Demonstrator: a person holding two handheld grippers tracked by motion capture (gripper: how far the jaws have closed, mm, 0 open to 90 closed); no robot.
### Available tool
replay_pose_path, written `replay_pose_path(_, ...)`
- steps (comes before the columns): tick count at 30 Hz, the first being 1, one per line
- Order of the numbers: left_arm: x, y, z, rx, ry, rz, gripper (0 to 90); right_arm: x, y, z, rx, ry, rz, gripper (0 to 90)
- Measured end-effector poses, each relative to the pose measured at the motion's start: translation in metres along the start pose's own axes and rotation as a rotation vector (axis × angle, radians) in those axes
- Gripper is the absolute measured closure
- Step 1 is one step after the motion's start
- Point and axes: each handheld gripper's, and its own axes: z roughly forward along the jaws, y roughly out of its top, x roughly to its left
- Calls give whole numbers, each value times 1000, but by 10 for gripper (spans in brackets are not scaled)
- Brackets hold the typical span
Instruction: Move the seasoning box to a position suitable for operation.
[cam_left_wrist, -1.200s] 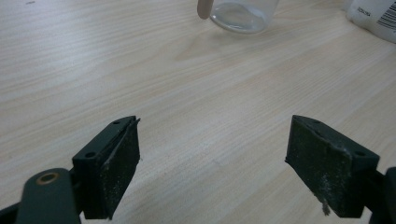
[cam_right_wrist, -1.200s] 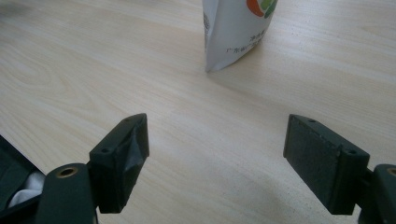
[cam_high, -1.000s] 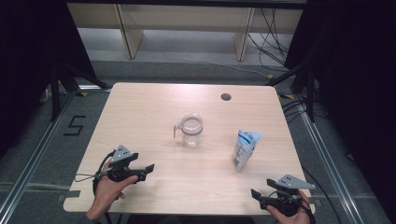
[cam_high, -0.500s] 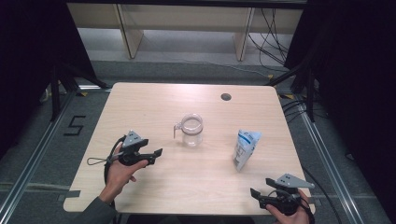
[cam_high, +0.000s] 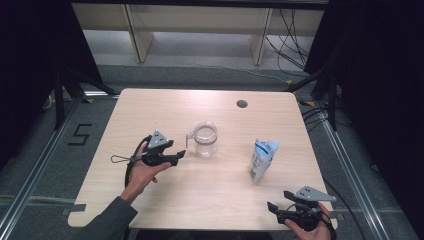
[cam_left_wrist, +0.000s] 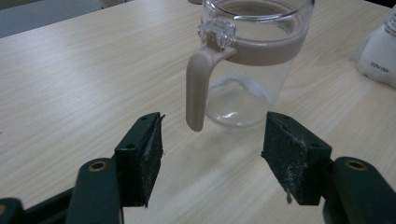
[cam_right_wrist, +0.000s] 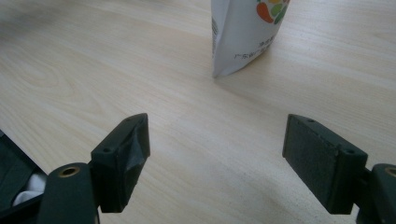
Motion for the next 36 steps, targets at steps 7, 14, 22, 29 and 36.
replay_pose_path(7,5,2,16,19,12,17,413,-1,0,1,-3,-10,-13,242)
replay_pose_path(14,10,4,28,37,16,55,456,2,-1,0,1,-7,13,242)
replay_pose_path(22,7,7,36,41,27,70,495,-1,-1,1,-1,-11,-18,239)
replay_pose_path(29,9,8,42,59,28,88,525,3,-1,1,10,-1,23,238)
replay_pose_path(36,10,10,48,67,37,99,557,3,0,2,12,6,18,239)
